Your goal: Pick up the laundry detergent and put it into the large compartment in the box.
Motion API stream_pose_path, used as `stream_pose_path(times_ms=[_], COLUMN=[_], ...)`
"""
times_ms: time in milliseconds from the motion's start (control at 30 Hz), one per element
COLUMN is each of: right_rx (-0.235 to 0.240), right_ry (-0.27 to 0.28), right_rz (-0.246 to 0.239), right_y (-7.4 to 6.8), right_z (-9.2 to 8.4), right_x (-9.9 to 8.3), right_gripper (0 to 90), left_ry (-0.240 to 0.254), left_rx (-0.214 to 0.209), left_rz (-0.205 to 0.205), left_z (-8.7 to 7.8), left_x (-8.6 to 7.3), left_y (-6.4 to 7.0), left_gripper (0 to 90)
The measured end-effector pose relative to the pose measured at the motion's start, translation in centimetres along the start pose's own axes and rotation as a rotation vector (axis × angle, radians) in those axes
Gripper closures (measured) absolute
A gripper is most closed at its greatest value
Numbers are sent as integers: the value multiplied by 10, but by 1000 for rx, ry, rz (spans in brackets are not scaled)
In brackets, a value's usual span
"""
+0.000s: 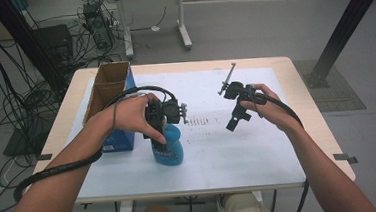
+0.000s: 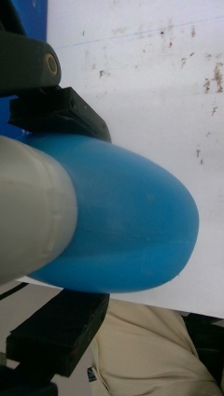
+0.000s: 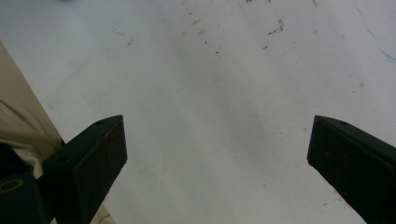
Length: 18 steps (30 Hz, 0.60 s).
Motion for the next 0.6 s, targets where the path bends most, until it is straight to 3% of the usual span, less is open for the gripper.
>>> stream_pose_path(times_ms=[167,600], right_rx=[-2,1], right_ry=[-4,-10], right_rz=[-3,-2], right_y=[0,0], right_z=[1,3], right_x=[1,2], right_gripper=[47,47], left_ry=[5,1], left_rx=[21,13], left_rz=[4,8], left_z=[-1,-1], left_x=[-1,0], left_y=[1,-2], left_gripper=[334,338])
Point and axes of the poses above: each handheld gripper's, and its own axes: z roughly forward along the jaws, x roughly out of its top, y roughly to its right, the point moved 3 cm from there along z, roughly forward along the jaws, and after that the axes turned 13 degrees about -x, right-handed, at the moved point
